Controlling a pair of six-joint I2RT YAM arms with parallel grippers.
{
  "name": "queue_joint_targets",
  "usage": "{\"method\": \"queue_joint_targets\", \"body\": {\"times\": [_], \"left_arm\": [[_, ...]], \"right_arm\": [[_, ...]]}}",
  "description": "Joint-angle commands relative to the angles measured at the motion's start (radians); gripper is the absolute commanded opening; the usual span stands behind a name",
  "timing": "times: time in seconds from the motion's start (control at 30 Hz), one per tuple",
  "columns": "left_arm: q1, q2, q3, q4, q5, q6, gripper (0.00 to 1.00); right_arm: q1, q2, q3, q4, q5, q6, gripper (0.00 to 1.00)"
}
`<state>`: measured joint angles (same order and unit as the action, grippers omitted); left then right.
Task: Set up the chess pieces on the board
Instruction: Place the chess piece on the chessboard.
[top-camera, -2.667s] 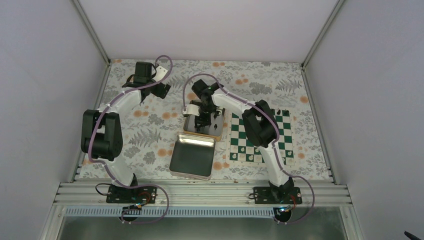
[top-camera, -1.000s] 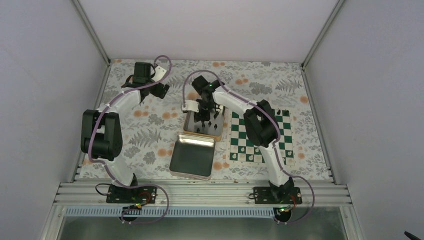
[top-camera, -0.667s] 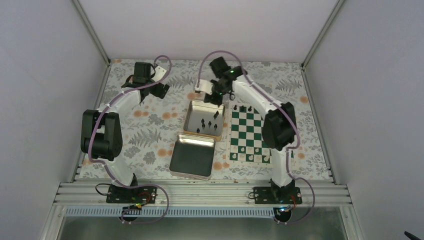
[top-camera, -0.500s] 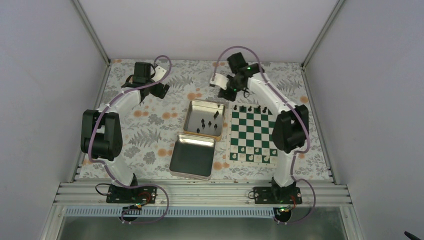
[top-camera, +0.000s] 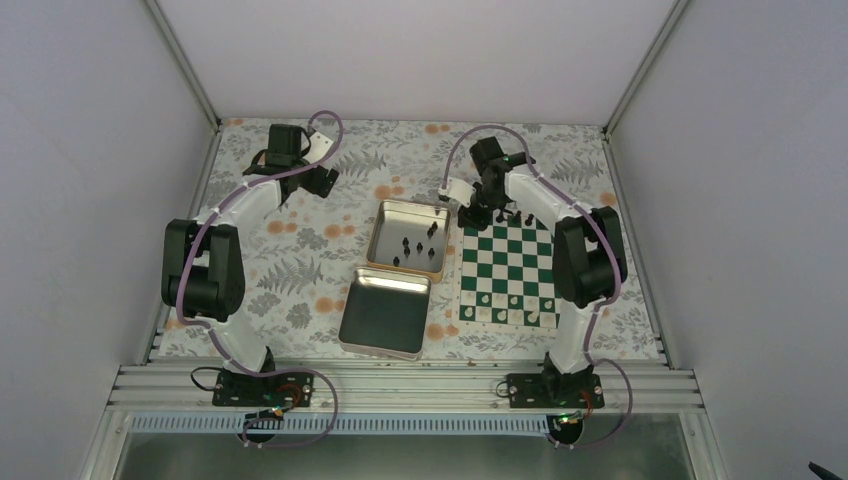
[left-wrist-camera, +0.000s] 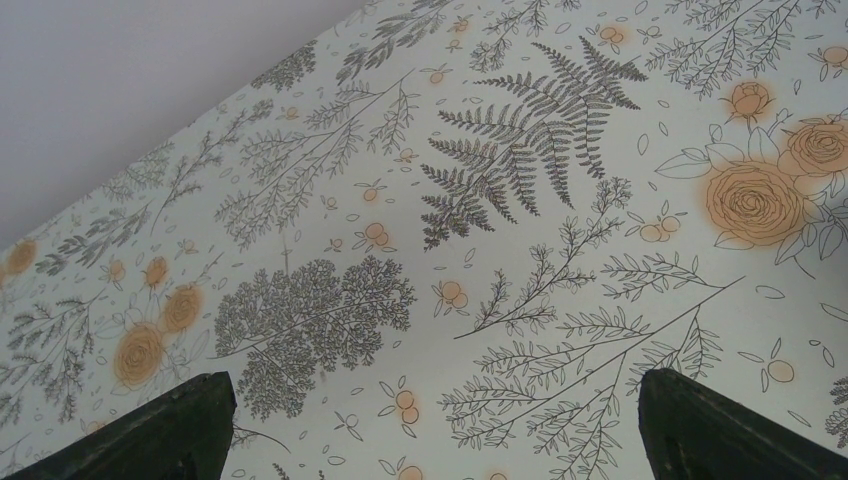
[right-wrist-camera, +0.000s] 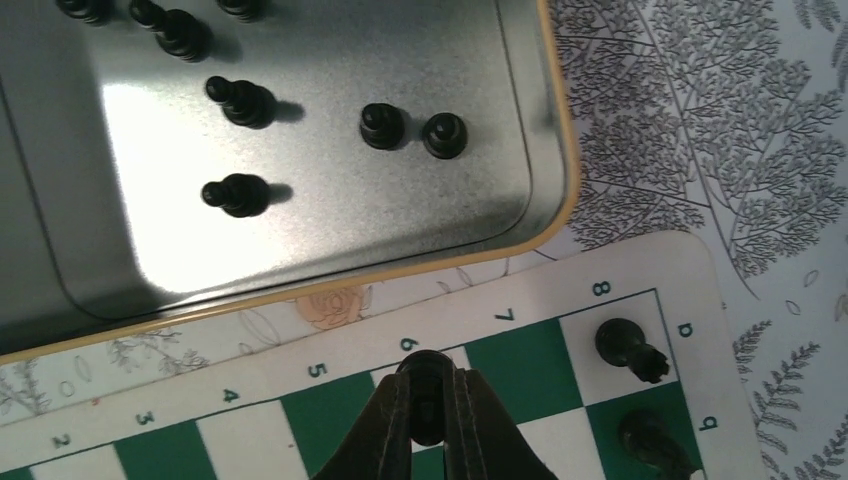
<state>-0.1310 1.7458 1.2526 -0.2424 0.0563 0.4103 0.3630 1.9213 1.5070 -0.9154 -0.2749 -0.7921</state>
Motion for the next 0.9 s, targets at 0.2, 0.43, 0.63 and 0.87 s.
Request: {"method": "queue_joint_targets", "body": {"times": [0.2, 0.43, 0.63, 0.87], "left_arm": [[0.001, -0.011, 0.018, 0.005, -0.003, -0.007, 1.0], [0.0, 0.0, 0.024, 0.004, -0.006, -0.007, 1.0], [0.001, 0.006, 0.024, 0.003, -0.006, -0.007, 1.0], [0.001, 0.006, 0.022, 0.005, -0.004, -0.005, 1.0]], "right_arm": [[-0.072, 0.086, -0.011, 0.073, 0.016, 0.005, 0.04], [-0.099, 0.131, -0.004, 0.087, 0.009, -0.007, 0.04], [-0.106, 0.147, 0.0, 0.083, -0.004, -0.01, 0.04], [-0.108, 0.156, 0.005, 0.074, -0.018, -0.01, 0.04]]}}
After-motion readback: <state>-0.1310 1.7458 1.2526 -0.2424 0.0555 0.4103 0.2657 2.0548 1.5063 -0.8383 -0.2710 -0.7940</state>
